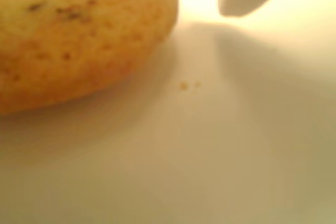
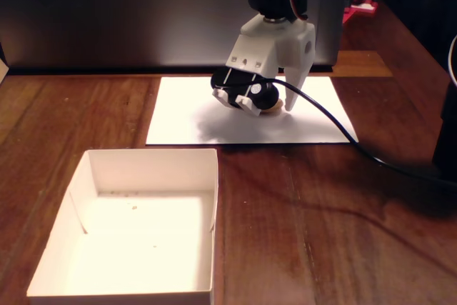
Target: Grasp a mini cookies block and put it in the white box.
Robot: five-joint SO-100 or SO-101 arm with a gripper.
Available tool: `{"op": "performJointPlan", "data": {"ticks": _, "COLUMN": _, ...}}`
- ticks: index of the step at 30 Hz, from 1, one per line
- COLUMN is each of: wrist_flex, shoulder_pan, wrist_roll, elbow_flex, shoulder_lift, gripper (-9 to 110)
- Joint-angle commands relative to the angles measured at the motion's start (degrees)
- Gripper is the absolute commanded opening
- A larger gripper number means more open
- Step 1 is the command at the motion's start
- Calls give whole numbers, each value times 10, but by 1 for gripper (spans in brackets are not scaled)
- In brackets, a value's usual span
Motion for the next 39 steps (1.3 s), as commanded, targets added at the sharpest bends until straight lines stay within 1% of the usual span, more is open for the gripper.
{"op": "performJointPlan", "data": {"ticks": 1, "wrist_flex": -1, "shoulder_pan": 2, "wrist_roll": -2, "elbow_flex": -60, "shoulder_lift": 10, "gripper": 36}}
{"op": "performJointPlan", "data": {"ticks": 15, "wrist_flex": 4, "shoulder_pan": -5, "wrist_roll": -10, "elbow_flex": -70, "shoulder_lift": -7, "gripper": 36}}
{"op": "performJointPlan", "data": {"ticks": 33, "wrist_flex": -11, "shoulder_pan": -3, "wrist_roll": 1, "elbow_flex": -76, "shoulder_lift": -9, "gripper": 24}}
{"op": "performJointPlan", "data": {"ticks": 39, "wrist_flex": -18, "shoulder_pan": 0, "wrist_roll": 5, "elbow_flex": -76, "shoulder_lift": -10, "gripper": 23}}
